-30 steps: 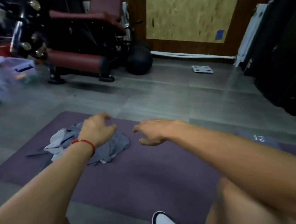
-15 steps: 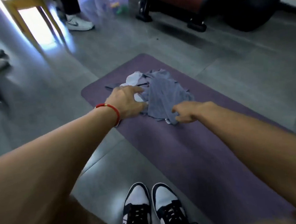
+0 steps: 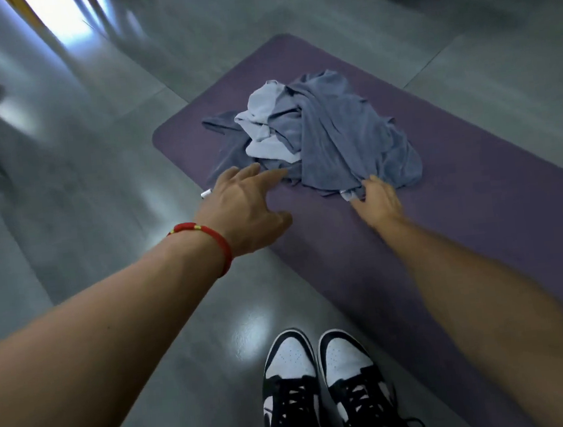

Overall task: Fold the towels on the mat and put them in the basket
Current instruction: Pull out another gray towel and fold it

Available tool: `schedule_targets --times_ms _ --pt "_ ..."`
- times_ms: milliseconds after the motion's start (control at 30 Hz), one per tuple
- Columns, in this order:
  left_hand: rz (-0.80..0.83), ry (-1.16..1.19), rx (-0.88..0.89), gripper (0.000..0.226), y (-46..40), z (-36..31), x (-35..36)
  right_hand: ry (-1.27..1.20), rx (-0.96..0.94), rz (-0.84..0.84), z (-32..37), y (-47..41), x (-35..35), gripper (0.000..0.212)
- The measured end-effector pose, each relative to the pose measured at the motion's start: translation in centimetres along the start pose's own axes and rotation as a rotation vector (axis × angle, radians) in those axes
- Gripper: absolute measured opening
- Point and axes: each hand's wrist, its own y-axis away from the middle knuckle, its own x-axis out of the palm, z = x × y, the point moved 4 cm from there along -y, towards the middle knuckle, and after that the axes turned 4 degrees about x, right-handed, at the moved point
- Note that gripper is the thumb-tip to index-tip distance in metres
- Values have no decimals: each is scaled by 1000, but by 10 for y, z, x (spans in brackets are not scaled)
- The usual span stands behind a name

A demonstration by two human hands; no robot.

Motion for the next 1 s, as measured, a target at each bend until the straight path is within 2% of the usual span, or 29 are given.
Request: schedule_targets --times_ms 67,133,233,333,433,533,600,700,833,933,1000 --pt "18 -21 7 85 -6 -11 -6 -163 46 -224 5 18 -37 23" --pt "20 -29 25 69 -14 -30 -15 -293 106 -334 6 37 -75 12" --pt "1 -27 75 65 -29 -69 -27 -419 183 -397 -5 69 -132 18" --pt "1 -71 169 66 -35 -126 -33 -407 130 -444 -23 118 -190 27" --pt "86 -81 331 79 -19 -198 -22 -401 6 -431 -46 172 -242 31" --pt "214 -65 549 82 11 -267 6 -362 -71 -389 -69 223 -286 28" --pt "259 -35 649 70 27 -303 26 -281 -90 -361 -81 249 -307 28" --pt "226 -38 740 51 40 -338 49 -175 -100 -309 -94 279 -336 22" --pt "164 -64 842 29 58 -373 71 50 -40 -238 -139 321 -373 25" --pt "141 -81 960 41 72 -402 100 248 75 -221 -198 364 -380 28" --pt "180 -185 1053 43 78 -415 128 282 162 -213 -238 392 -374 29"
